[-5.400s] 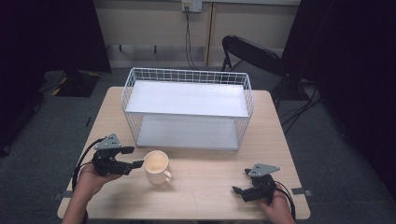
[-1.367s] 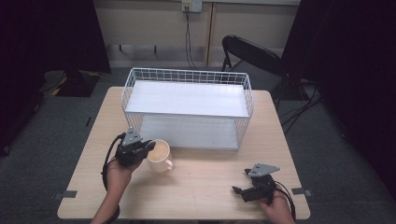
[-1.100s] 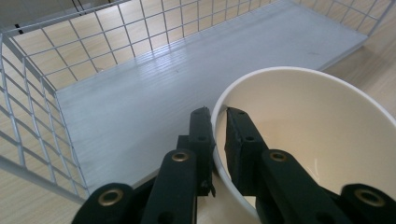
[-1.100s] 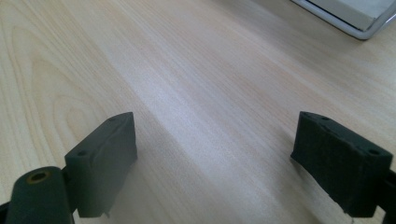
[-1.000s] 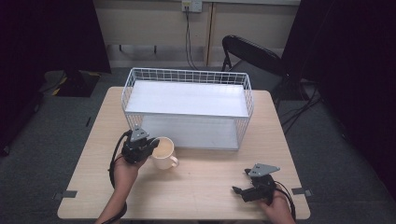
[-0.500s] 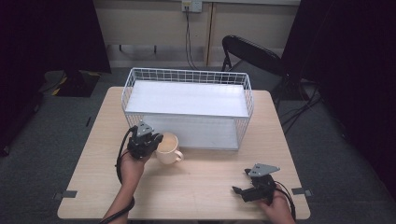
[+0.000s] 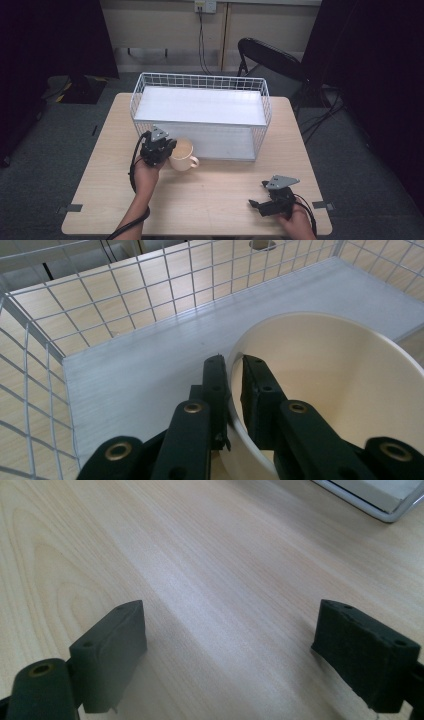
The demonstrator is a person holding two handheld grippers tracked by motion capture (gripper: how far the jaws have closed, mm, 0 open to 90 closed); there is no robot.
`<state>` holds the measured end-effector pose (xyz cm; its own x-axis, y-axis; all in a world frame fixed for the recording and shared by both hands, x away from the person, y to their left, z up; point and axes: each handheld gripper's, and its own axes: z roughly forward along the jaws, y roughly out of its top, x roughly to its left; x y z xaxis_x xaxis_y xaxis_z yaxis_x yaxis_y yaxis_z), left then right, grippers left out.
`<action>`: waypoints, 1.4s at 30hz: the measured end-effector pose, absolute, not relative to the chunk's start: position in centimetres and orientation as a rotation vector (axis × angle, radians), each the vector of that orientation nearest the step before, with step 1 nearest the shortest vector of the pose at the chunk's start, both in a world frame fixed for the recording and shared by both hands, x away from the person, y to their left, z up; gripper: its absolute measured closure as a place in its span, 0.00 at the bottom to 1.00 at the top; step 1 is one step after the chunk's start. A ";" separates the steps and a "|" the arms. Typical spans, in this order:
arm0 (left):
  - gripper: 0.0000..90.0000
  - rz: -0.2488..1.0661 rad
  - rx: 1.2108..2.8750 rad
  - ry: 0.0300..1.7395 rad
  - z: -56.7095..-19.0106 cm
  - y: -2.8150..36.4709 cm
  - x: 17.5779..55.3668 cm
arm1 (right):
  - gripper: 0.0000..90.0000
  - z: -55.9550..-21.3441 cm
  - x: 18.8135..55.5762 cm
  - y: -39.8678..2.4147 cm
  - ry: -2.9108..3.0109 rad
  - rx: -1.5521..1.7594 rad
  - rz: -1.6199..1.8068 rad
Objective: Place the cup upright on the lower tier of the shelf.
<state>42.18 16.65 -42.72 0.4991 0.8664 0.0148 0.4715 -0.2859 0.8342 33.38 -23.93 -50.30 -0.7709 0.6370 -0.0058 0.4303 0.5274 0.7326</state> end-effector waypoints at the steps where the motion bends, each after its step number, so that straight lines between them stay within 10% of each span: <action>1: 0.91 0.612 1.927 1.104 -42.7 16.7 42.2 | 0.14 -50.3 33.4 -23.9 2.497 0.895 1.085; 35: 0.90 0.681 1.894 1.173 -43.1 15.8 43.8 | 0.14 -50.3 33.4 -23.9 2.496 0.895 1.085; 42: 0.71 0.670 1.867 1.168 -43.0 15.9 43.7 | 0.14 -50.3 33.4 -23.9 2.496 0.895 1.085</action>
